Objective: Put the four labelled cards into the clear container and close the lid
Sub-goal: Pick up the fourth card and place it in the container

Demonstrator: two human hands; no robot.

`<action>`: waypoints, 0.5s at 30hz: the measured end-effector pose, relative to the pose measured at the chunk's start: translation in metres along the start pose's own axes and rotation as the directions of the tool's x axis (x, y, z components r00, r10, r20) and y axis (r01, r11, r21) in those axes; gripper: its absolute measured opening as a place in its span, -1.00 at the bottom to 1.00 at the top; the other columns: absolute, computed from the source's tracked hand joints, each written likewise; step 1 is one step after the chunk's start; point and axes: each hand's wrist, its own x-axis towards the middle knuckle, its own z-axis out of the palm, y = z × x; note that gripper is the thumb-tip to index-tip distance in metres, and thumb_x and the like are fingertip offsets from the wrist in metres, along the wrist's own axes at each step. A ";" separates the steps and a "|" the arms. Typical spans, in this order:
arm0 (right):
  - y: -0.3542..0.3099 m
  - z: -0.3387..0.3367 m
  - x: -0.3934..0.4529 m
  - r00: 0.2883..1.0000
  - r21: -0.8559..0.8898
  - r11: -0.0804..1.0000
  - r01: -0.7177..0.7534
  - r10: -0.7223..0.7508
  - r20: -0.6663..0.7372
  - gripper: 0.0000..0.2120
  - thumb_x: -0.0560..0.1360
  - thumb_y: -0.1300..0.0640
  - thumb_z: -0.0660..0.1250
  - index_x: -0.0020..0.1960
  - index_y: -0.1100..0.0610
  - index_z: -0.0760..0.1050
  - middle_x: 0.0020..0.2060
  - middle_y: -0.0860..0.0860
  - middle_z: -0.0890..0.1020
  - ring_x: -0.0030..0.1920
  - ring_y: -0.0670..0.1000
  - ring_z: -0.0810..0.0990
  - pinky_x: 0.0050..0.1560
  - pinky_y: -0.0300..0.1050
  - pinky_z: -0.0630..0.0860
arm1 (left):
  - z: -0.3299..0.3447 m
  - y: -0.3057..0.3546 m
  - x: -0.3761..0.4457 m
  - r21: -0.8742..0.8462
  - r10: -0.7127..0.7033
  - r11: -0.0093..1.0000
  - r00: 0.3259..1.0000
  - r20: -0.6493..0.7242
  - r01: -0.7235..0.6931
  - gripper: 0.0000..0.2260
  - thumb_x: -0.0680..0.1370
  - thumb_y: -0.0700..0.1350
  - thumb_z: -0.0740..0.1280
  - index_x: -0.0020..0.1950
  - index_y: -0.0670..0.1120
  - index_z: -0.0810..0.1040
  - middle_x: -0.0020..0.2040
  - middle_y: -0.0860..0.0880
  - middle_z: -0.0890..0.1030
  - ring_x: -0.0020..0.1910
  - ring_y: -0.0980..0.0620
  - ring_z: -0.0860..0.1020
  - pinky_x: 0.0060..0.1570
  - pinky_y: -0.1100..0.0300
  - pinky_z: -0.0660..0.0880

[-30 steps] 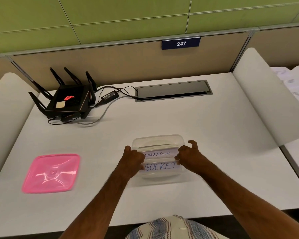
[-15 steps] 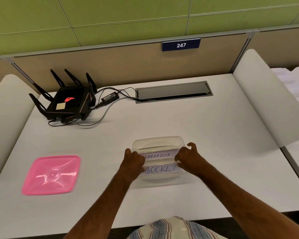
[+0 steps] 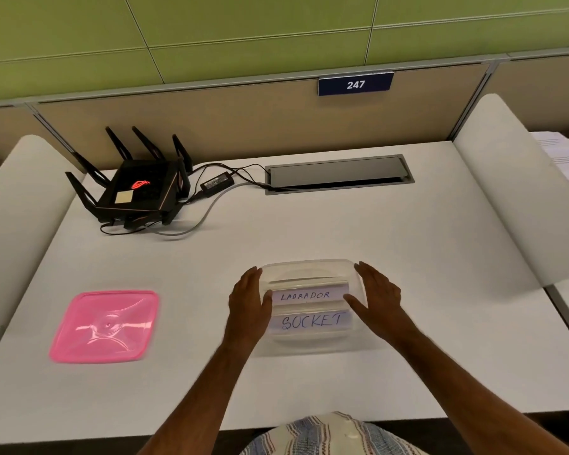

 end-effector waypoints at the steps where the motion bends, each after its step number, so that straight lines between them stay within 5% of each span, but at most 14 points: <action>1: 0.001 0.002 -0.001 1.000 -0.003 1.000 -0.009 0.009 0.021 -0.32 0.61 -0.16 0.26 0.62 0.02 0.11 0.59 -0.04 0.22 0.57 -0.02 0.18 0.47 0.03 0.09 | 0.001 -0.001 -0.001 -0.018 -0.019 1.000 1.000 0.025 0.020 -0.53 0.63 -0.18 0.28 0.54 -0.11 0.32 0.54 -0.03 0.32 0.51 -0.03 0.28 0.48 0.05 0.23; 7: -0.002 0.011 -0.005 0.999 0.014 1.000 -0.022 0.022 0.030 -0.29 0.61 -0.13 0.28 0.63 0.04 0.04 0.58 -0.02 0.22 0.54 0.03 0.21 0.45 0.06 0.11 | 0.001 -0.006 -0.003 -0.048 -0.038 0.998 0.997 0.066 0.041 -0.51 0.64 -0.34 0.13 0.58 -0.12 0.26 0.58 0.01 0.25 0.55 0.07 0.20 0.43 0.41 0.02; 15: -0.008 0.013 -0.008 0.999 -0.039 0.999 -0.027 0.025 -0.038 -0.26 0.58 -0.11 0.32 0.62 0.07 0.06 0.59 0.02 0.21 0.54 0.07 0.21 0.41 0.11 0.19 | -0.004 -0.013 0.000 -0.076 0.007 0.997 0.998 0.058 -0.003 -0.51 0.65 -0.21 0.22 0.58 -0.09 0.25 0.58 0.02 0.26 0.55 0.06 0.22 0.43 0.35 0.09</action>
